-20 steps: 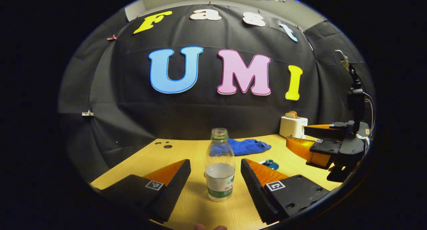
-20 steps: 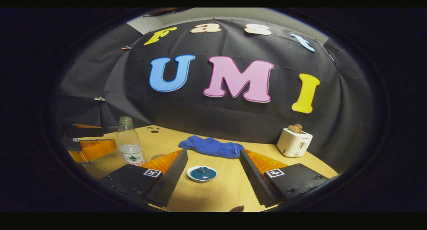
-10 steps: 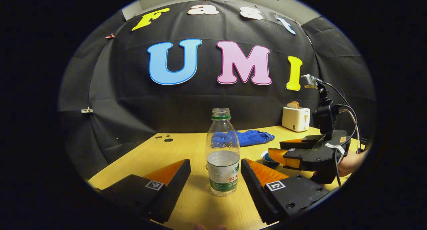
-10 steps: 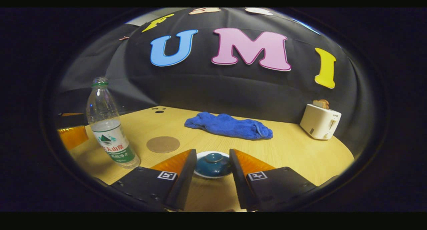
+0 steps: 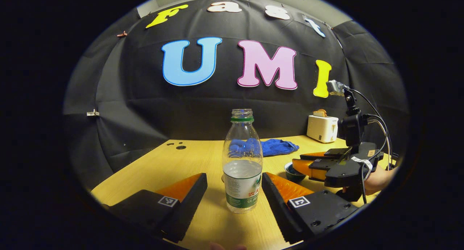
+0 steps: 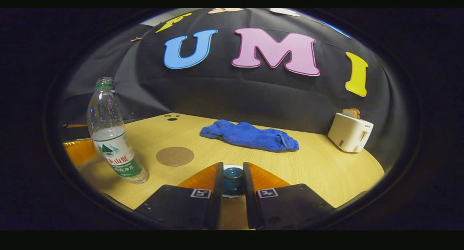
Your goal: Open the teacup lid with one hand, grasp the water bottle and pour water into the teacup with the other hand; after pouring, place the water bottle on the coaster and then close the teacup lid.
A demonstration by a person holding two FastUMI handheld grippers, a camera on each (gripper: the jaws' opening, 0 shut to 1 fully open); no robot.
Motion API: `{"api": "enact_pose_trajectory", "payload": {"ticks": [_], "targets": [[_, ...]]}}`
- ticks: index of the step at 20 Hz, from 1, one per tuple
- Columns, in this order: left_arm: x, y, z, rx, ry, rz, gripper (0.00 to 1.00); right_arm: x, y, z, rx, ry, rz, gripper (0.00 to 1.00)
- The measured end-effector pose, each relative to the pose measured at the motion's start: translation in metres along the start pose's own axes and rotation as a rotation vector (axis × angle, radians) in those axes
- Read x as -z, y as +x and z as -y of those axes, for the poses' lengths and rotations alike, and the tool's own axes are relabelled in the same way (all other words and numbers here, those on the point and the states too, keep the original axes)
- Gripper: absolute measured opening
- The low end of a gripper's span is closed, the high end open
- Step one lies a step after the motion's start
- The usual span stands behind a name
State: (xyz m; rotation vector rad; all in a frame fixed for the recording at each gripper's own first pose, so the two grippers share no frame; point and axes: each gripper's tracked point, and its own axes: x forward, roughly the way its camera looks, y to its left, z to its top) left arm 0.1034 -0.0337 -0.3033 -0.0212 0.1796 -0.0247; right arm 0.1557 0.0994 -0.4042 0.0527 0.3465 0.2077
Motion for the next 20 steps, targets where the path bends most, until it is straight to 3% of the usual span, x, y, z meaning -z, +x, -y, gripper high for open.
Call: {"api": "enact_pose_trajectory", "payload": {"ticks": [1,4,6,7,8,11,12,15,17,18,19,20], "targets": [[0.001,0.001,0.002,0.004,0.0,0.0,0.95,-0.006,-0.002,0.001,0.001,0.004,0.016,0.31],[0.002,0.008,0.006,0.014,0.004,-0.003,0.95,-0.032,-0.011,0.009,0.014,0.017,0.068,0.36],[0.005,0.013,0.009,0.017,0.002,-0.01,0.95,-0.05,-0.02,0.021,0.03,0.021,0.1,0.27],[0.005,0.016,0.01,0.015,0.0,-0.01,0.95,-0.059,-0.025,0.029,0.04,0.021,0.115,0.36],[0.007,0.017,0.01,0.014,0.001,-0.012,0.95,-0.062,-0.03,0.037,0.051,0.014,0.126,0.31],[0.011,0.026,0.012,0.007,0.008,-0.018,0.95,-0.064,-0.046,0.061,0.086,-0.008,0.128,0.31],[0.014,0.028,0.012,0.002,0.006,-0.021,0.95,-0.062,-0.052,0.068,0.097,-0.008,0.124,0.36],[0.019,0.038,0.01,-0.017,-0.009,-0.034,0.95,-0.054,-0.066,0.085,0.128,-0.004,0.11,0.31],[0.021,0.043,0.008,-0.028,-0.014,-0.036,0.98,-0.047,-0.072,0.094,0.144,-0.004,0.099,0.36],[0.023,0.05,0.008,-0.037,-0.015,-0.033,0.88,-0.044,-0.074,0.098,0.149,-0.004,0.094,0.31],[0.02,0.048,0.008,-0.033,-0.014,-0.034,0.79,-0.042,-0.077,0.1,0.154,-0.002,0.091,0.36],[0.02,0.048,0.008,-0.033,-0.005,-0.035,0.77,-0.04,-0.078,0.102,0.154,0.0,0.089,0.36]]}}
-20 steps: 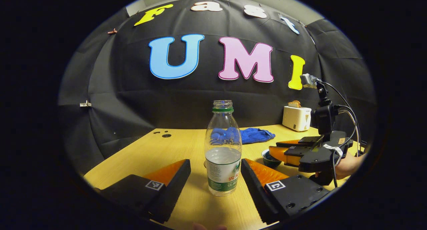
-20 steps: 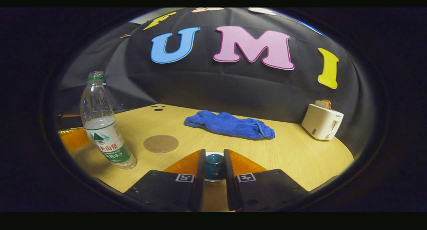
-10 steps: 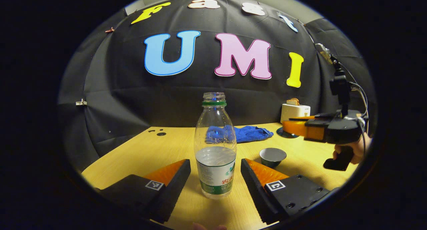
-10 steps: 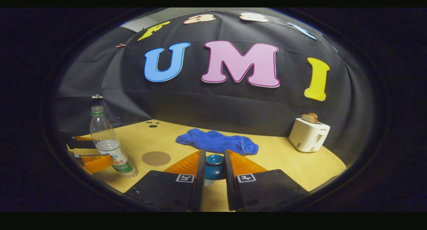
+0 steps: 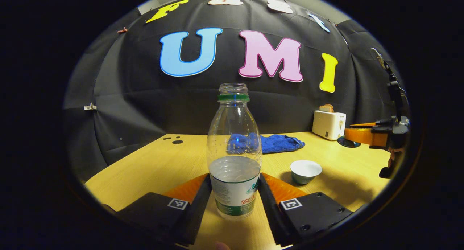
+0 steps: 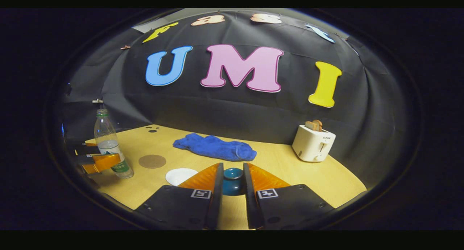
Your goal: Open the teacup lid with one hand, grasp the water bottle and pour water into the teacup with the other hand; after pouring, place the water bottle on the coaster and then close the teacup lid.
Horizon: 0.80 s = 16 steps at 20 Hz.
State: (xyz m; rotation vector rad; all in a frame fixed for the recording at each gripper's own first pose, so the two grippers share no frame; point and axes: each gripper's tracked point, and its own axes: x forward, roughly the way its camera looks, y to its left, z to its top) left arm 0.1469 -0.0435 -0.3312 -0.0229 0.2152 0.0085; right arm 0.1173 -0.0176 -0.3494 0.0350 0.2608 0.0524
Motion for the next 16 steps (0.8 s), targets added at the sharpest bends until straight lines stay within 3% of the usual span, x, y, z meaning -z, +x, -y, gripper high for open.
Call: {"api": "enact_pose_trajectory", "payload": {"ticks": [1,2,4,6,7,8,9,10,13,16], "targets": [[0.0,0.001,-0.001,0.0,0.017,-0.004,0.75,0.001,-0.001,0.001,0.002,-0.002,0.001,0.27],[-0.002,0.003,-0.002,-0.003,0.048,-0.01,0.74,0.002,-0.001,0.004,0.004,-0.005,0.001,0.31],[-0.012,0.007,-0.006,-0.006,0.173,-0.015,0.74,0.002,-0.002,0.01,0.01,-0.007,0.004,0.31],[-0.027,0.013,-0.009,-0.011,0.352,0.003,0.73,0.0,-0.001,0.013,0.011,0.006,0.009,0.36],[-0.034,0.018,-0.008,-0.012,0.454,0.01,0.77,0.0,-0.002,0.014,0.007,0.014,0.01,0.31],[-0.037,0.023,-0.007,-0.012,0.552,0.01,0.73,0.001,-0.002,0.015,0.006,0.017,0.011,0.27],[-0.038,0.028,-0.004,-0.005,0.631,0.007,0.73,0.004,-0.002,0.015,0.001,0.017,0.006,0.31],[-0.037,0.032,-0.001,0.009,0.683,0.0,0.73,0.008,-0.003,0.016,-0.003,0.017,0.002,0.27],[-0.024,0.044,0.007,0.043,0.791,-0.056,0.73,0.016,-0.005,0.019,-0.01,0.014,-0.007,0.27],[-0.021,0.053,0.011,0.047,0.995,-0.074,0.72,0.019,-0.006,0.026,-0.014,0.018,-0.006,0.31]]}}
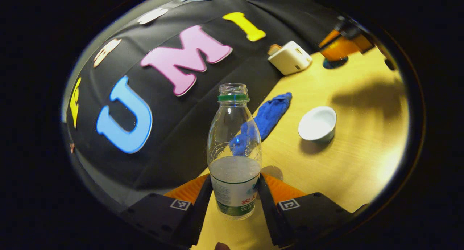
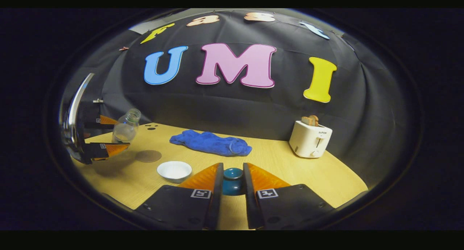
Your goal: Open the teacup lid with one hand, grasp the water bottle and pour water into the teacup with the other hand; after pouring, place the water bottle on the coaster and then close the teacup lid.
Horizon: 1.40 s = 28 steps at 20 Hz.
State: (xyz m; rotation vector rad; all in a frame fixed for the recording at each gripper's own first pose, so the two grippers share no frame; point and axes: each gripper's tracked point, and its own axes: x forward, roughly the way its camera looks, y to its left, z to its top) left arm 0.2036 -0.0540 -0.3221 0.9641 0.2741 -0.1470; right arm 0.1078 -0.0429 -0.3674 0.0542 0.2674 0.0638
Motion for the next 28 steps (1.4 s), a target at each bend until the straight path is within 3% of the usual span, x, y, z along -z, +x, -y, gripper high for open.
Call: {"api": "enact_pose_trajectory", "payload": {"ticks": [4,5,9,10,12,13,15,16,23,24,28], "targets": [[0.004,0.013,0.01,0.034,0.172,-0.03,0.72,0.007,-0.004,0.006,-0.01,0.011,-0.005,0.36],[0.005,0.017,0.013,0.047,0.194,-0.043,0.72,0.008,-0.005,0.008,-0.01,0.01,-0.004,0.31],[0.007,0.025,0.016,0.072,0.315,-0.085,0.72,0.015,-0.008,0.021,0.009,0.026,-0.006,0.31],[0.007,0.025,0.015,0.071,0.344,-0.093,0.72,0.016,-0.009,0.024,0.012,0.034,-0.006,0.36],[0.0,0.029,0.014,0.058,0.412,-0.086,0.72,0.017,-0.01,0.026,0.013,0.044,-0.003,0.36],[-0.003,0.03,0.015,0.05,0.445,-0.08,0.72,0.018,-0.011,0.028,0.016,0.042,-0.003,0.31],[-0.005,0.031,0.015,0.036,0.505,-0.07,0.73,0.017,-0.012,0.029,0.02,0.04,0.0,0.36],[-0.007,0.029,0.016,0.036,0.526,-0.064,0.72,0.017,-0.012,0.031,0.024,0.04,0.002,0.31],[-0.01,0.034,0.018,0.031,0.644,-0.07,0.73,0.019,-0.015,0.032,0.031,0.046,0.006,0.31],[-0.011,0.035,0.017,0.026,0.669,-0.068,0.73,0.018,-0.015,0.031,0.029,0.042,0.006,0.27],[-0.009,0.039,0.016,0.007,0.774,-0.06,0.72,0.019,-0.015,0.032,0.034,0.038,0.007,0.31]]}}
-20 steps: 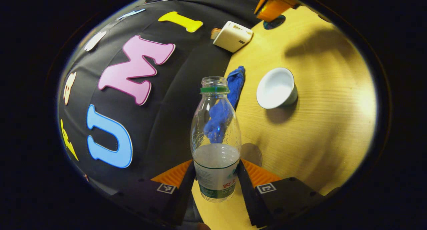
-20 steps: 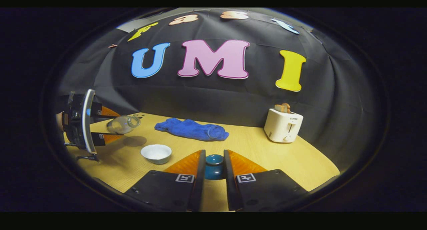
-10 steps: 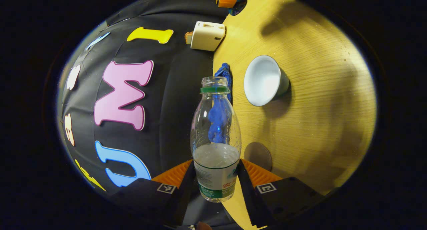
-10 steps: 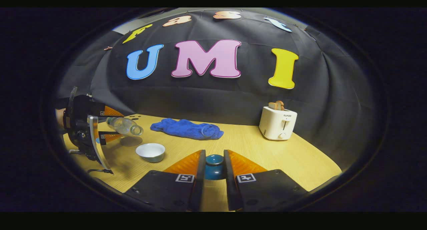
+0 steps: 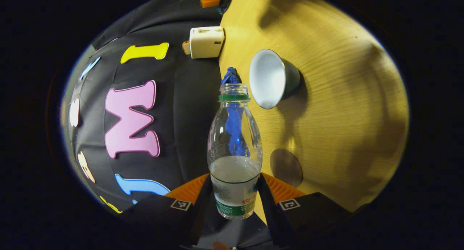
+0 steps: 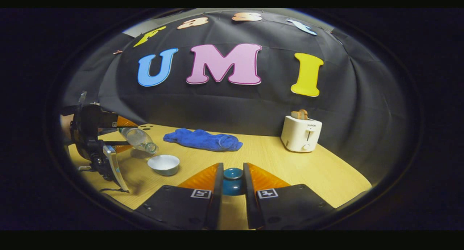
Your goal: Open the teacup lid with one hand, grasp the water bottle and pour water into the teacup with the other hand; after pouring, place the water bottle on the coaster and then close the teacup lid.
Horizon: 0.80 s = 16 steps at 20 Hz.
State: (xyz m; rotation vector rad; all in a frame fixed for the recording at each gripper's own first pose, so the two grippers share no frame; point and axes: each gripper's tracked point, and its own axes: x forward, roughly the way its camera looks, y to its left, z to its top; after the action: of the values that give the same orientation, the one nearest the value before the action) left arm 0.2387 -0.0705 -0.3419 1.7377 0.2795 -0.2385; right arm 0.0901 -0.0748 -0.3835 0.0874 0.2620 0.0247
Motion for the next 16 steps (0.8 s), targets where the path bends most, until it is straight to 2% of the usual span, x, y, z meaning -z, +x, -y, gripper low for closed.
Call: {"api": "enact_pose_trajectory", "payload": {"ticks": [1,2,4,7,8,9,12,13,14,16], "targets": [[0.001,0.001,0.0,-0.008,0.021,-0.001,0.72,-0.001,0.0,0.0,0.002,0.002,0.001,0.31],[0.002,0.001,0.0,-0.009,0.034,-0.002,0.72,-0.001,0.0,0.0,0.003,0.004,0.003,0.36],[0.003,0.001,0.0,-0.012,0.053,-0.002,0.72,-0.001,0.0,0.0,0.005,0.004,0.005,0.27],[0.002,-0.001,-0.004,-0.022,0.092,0.0,0.72,-0.001,0.001,-0.001,0.01,0.008,0.004,0.27],[0.003,0.0,-0.006,-0.027,0.108,0.002,0.72,-0.001,0.001,-0.001,0.012,0.011,0.005,0.31],[0.002,0.0,-0.009,-0.037,0.124,0.005,0.73,-0.001,0.001,0.0,0.014,0.012,0.009,0.27],[0.001,-0.001,-0.018,-0.06,0.163,0.022,0.72,-0.002,0.0,0.002,0.024,-0.004,0.013,0.36],[0.002,0.0,-0.019,-0.066,0.178,0.026,0.72,-0.001,-0.001,0.003,0.025,-0.008,0.013,0.31],[0.003,0.001,-0.023,-0.072,0.194,0.028,0.73,-0.002,-0.002,0.004,0.026,-0.009,0.015,0.36],[0.006,0.002,-0.028,-0.084,0.216,0.034,0.73,-0.003,-0.003,0.004,0.026,-0.007,0.016,0.27]]}}
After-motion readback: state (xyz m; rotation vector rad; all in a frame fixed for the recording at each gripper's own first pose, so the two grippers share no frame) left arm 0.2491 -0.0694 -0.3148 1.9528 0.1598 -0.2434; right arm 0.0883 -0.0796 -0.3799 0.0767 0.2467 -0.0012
